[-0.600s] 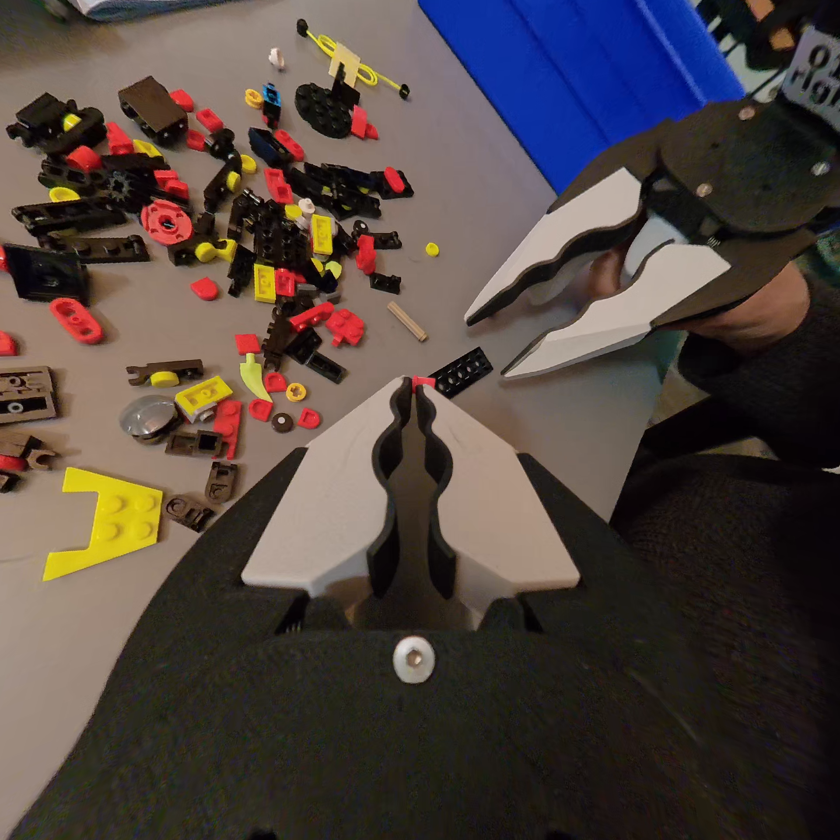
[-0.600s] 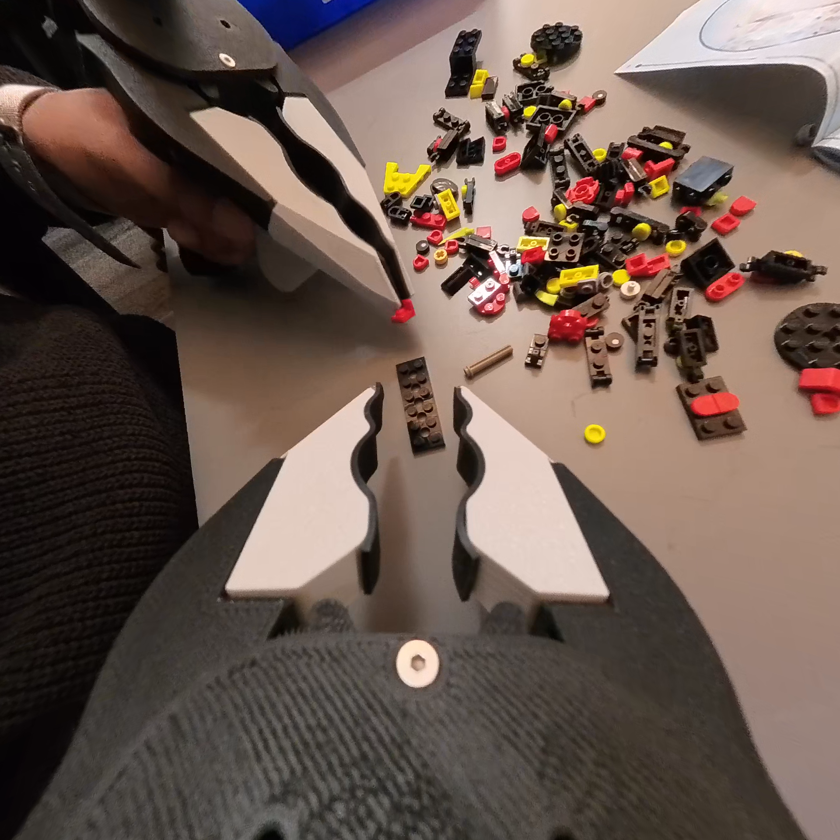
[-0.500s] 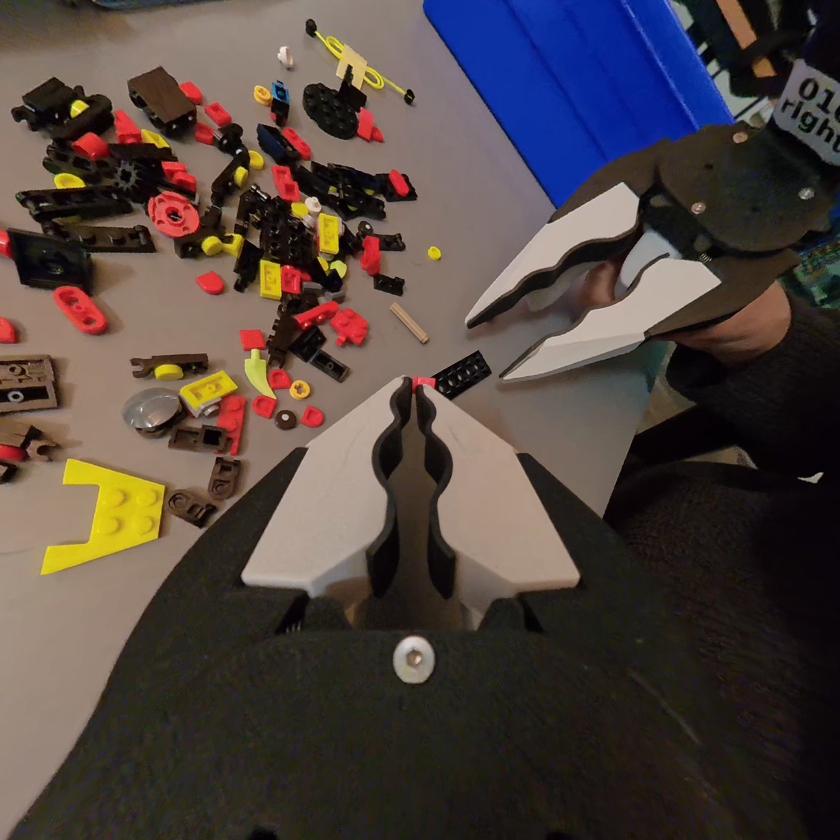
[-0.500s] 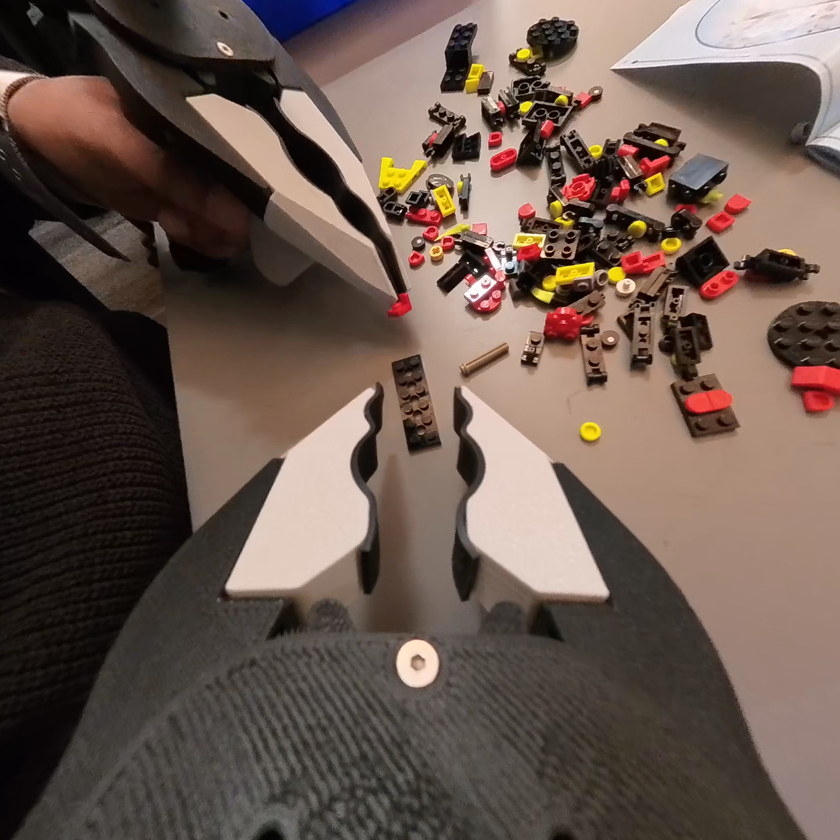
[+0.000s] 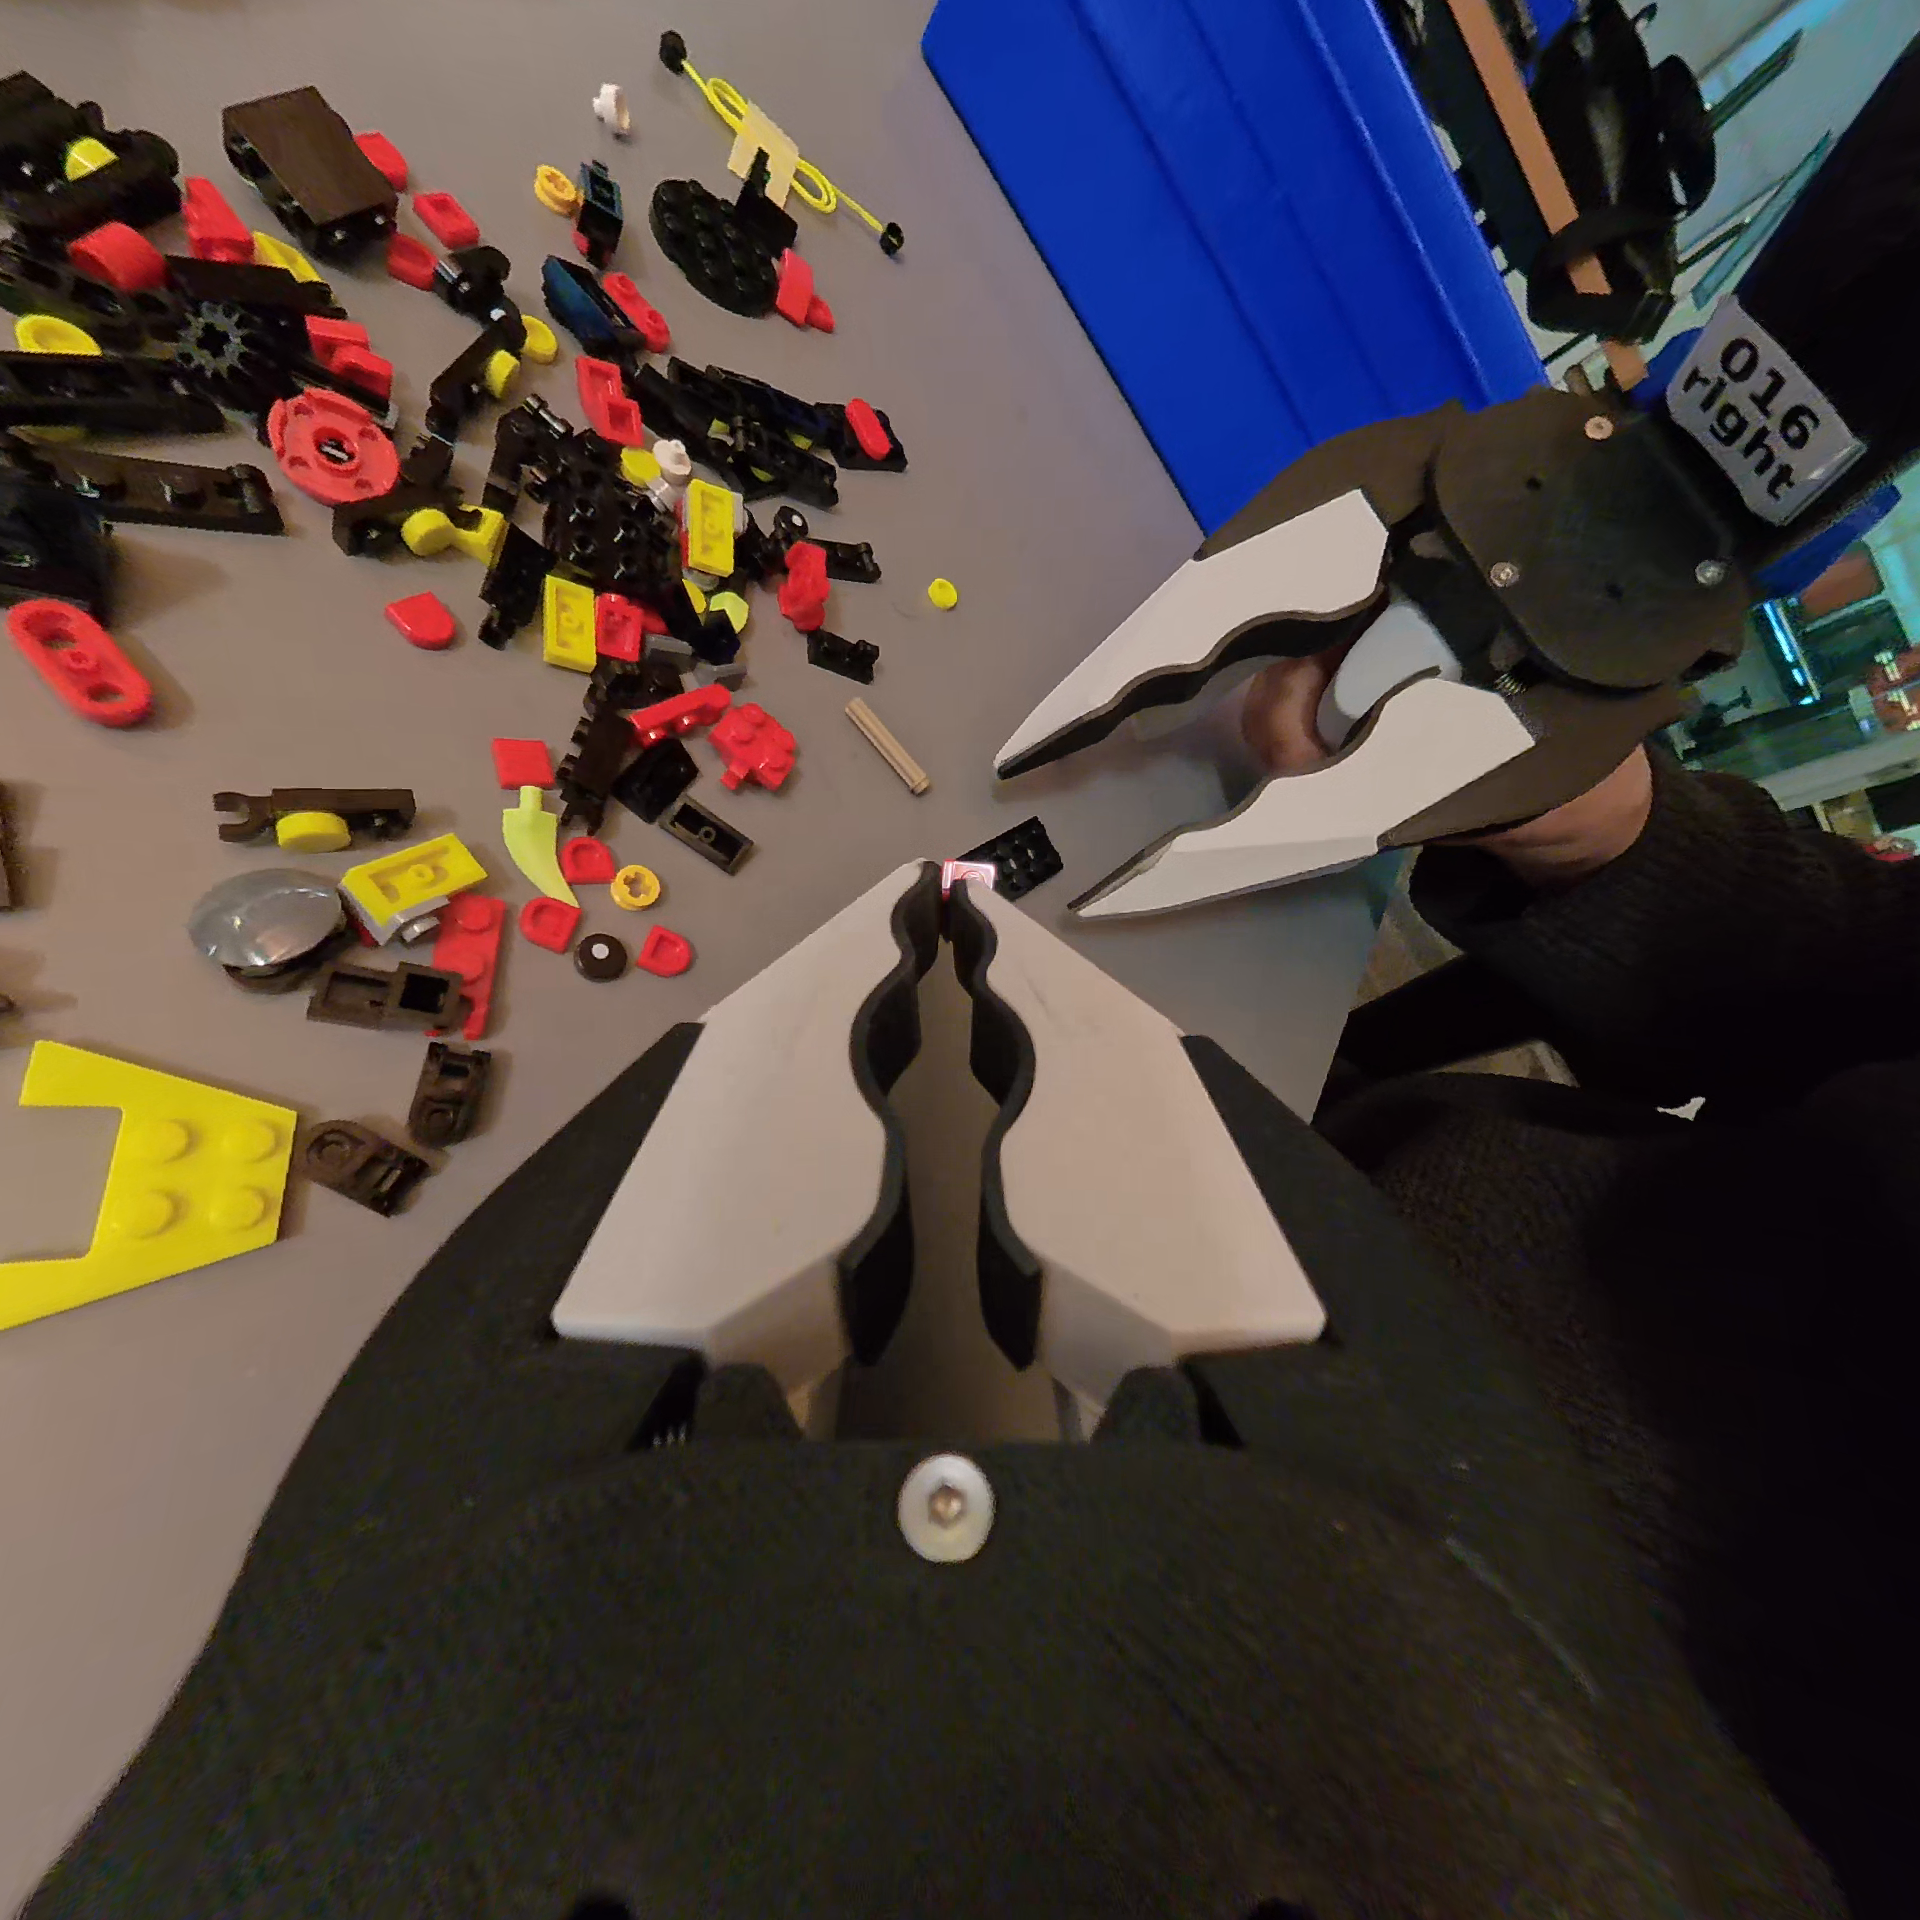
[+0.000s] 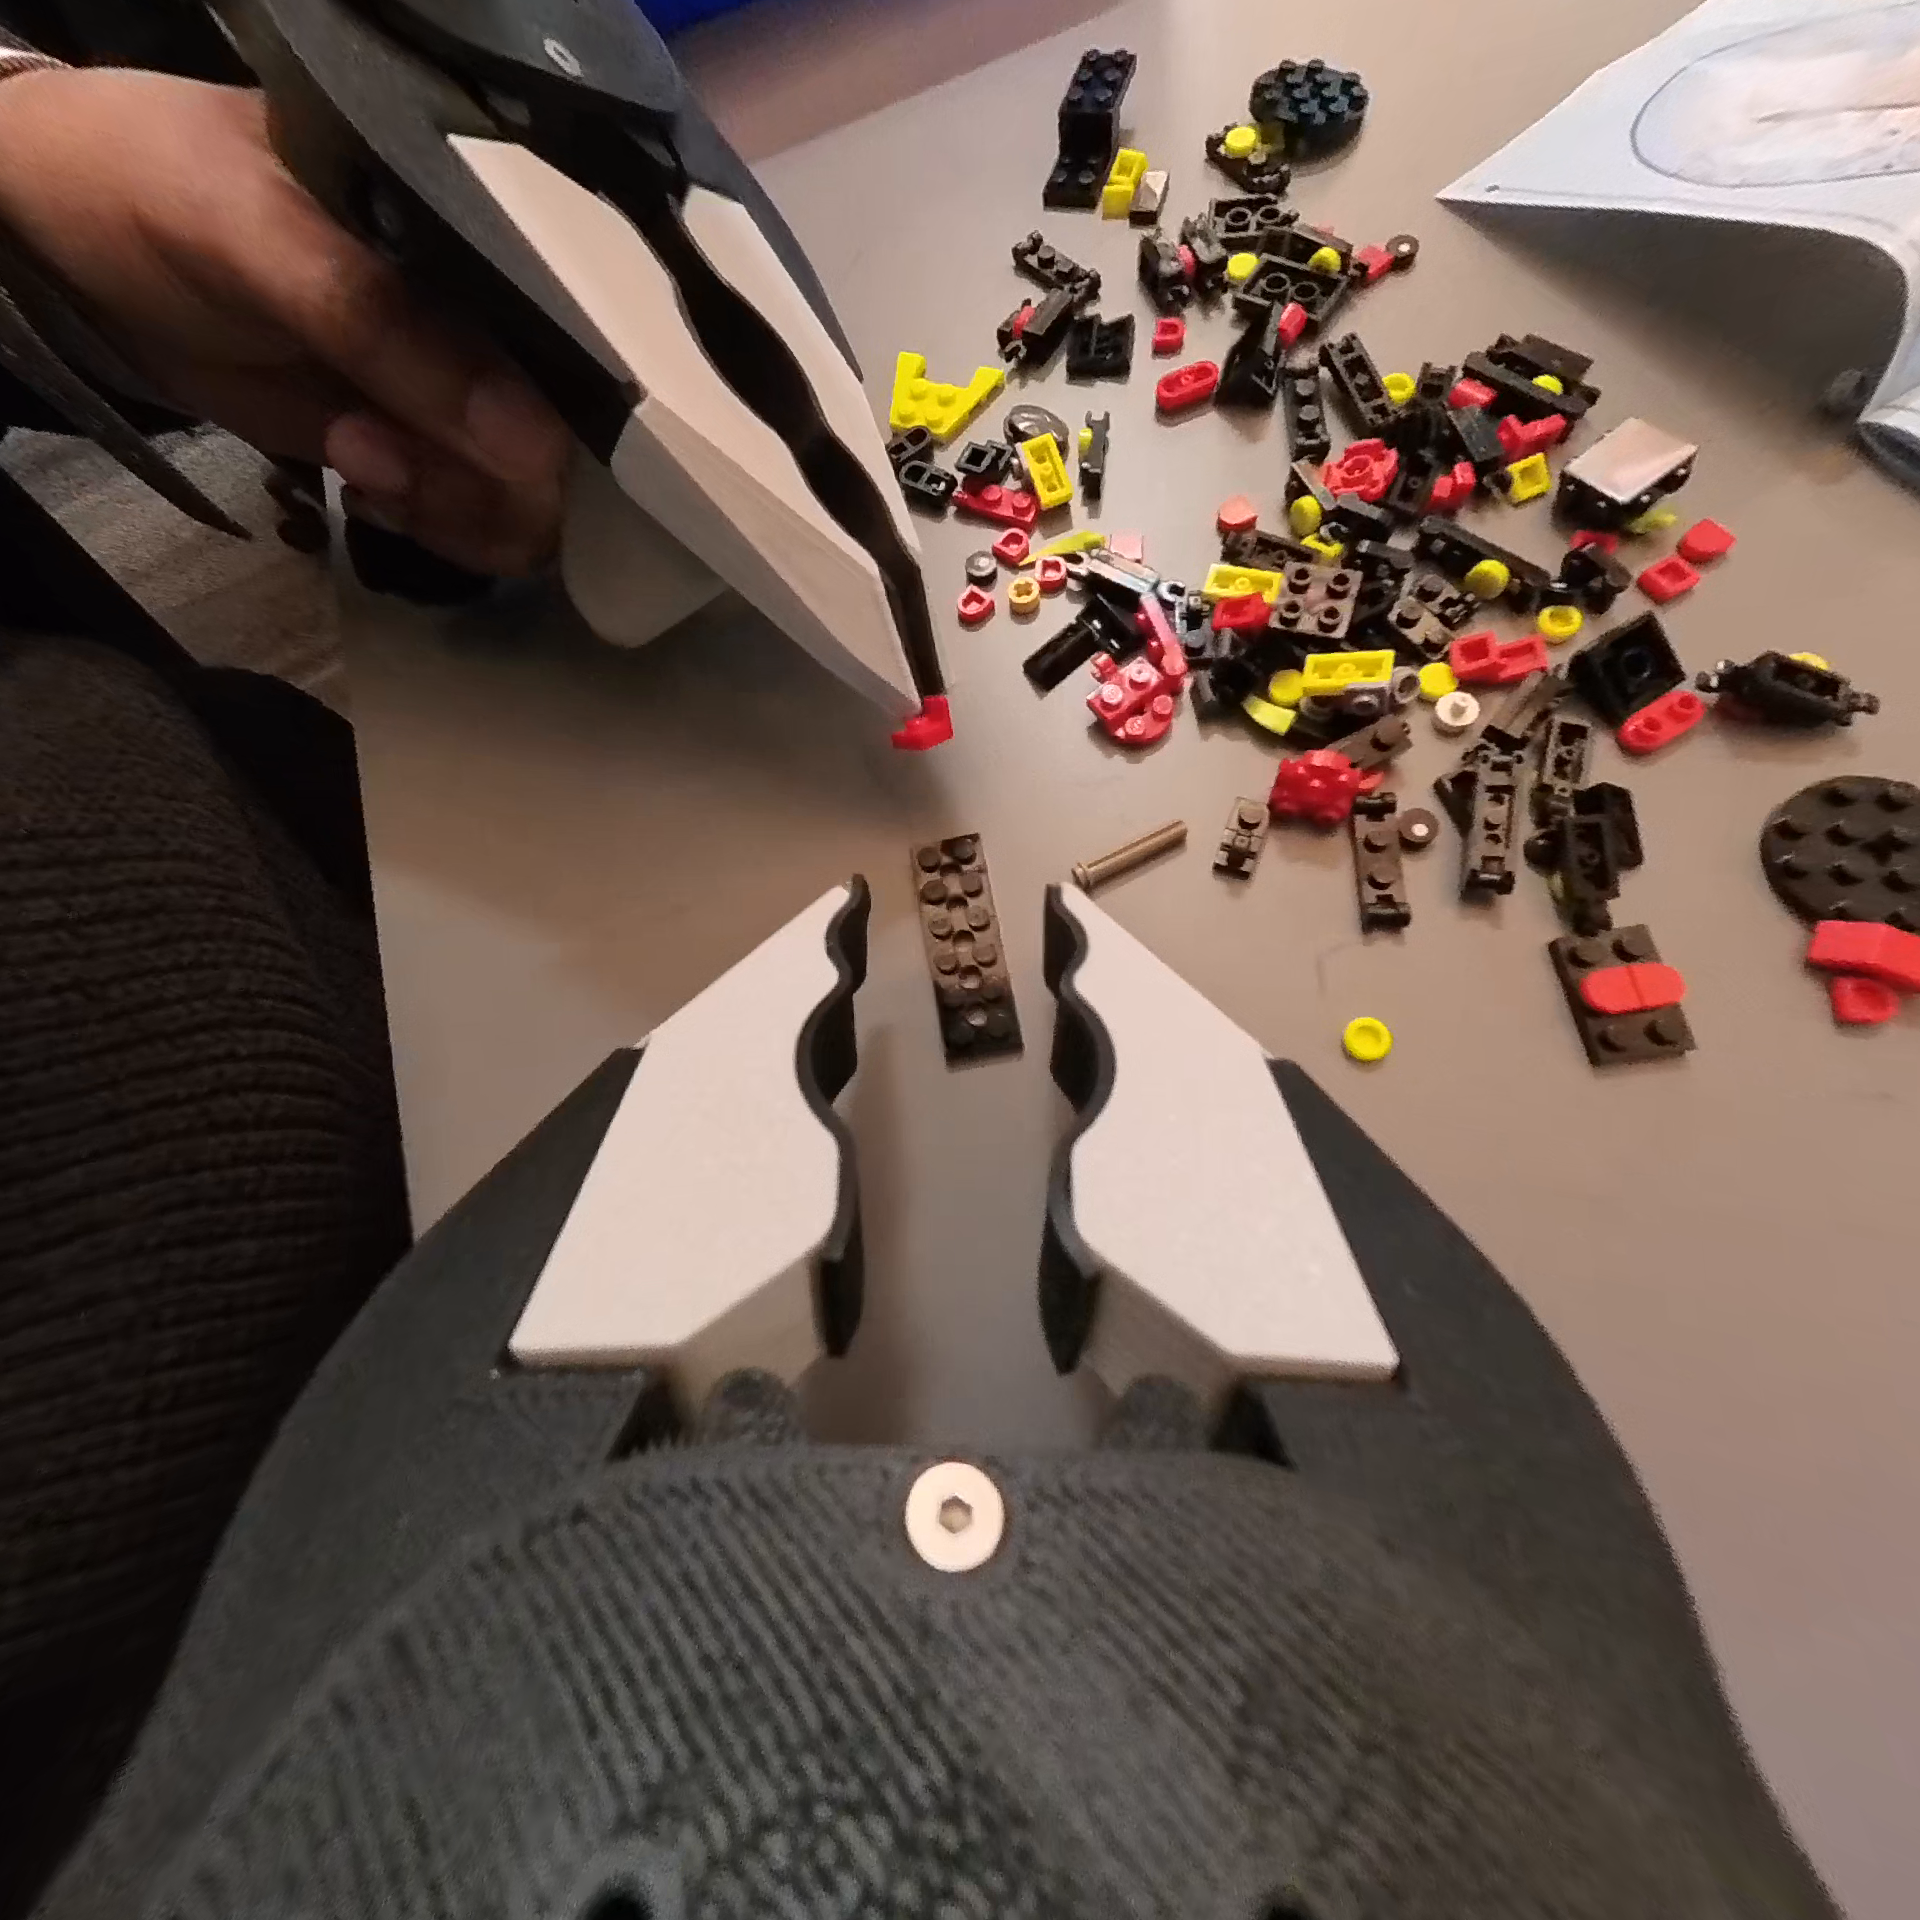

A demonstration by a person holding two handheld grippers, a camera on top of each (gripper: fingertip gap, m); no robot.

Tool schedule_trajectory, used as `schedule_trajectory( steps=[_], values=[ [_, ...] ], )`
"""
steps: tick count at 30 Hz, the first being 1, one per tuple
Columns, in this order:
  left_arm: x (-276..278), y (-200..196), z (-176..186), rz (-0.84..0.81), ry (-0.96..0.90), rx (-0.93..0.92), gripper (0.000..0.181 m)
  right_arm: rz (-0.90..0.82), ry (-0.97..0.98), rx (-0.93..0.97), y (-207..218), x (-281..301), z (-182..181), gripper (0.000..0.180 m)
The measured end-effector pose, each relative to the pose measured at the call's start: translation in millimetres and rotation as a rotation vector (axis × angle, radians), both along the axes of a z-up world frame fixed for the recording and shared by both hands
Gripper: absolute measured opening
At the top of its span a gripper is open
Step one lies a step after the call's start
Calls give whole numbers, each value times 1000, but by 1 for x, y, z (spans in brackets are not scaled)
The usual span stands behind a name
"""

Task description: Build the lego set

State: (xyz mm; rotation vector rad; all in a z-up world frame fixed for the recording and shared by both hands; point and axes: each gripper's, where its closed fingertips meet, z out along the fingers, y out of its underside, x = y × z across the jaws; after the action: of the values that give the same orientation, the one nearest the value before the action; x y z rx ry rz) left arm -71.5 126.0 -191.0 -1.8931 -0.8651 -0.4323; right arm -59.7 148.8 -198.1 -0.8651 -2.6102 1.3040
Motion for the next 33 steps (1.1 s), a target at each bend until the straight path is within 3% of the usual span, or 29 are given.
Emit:
schedule_trajectory(
  steps=[9,16,20,26,33],
  values=[
    [4,7,16,-7,17,91,0,18,12,-117,-15,4,20,29],
    [-10,2,35,68,102,159,0,-110,-232,-487,-12,-5,45,12],
    [-14,2,44,101,226,154,0,-178,-214,-614,-11,-17,62,10],
    [-11,6,57,130,355,164,0,-237,-210,-676,-19,-23,67,15],
    [-9,8,61,152,410,161,0,-203,-291,-741,-21,-19,67,2]
  ],
)
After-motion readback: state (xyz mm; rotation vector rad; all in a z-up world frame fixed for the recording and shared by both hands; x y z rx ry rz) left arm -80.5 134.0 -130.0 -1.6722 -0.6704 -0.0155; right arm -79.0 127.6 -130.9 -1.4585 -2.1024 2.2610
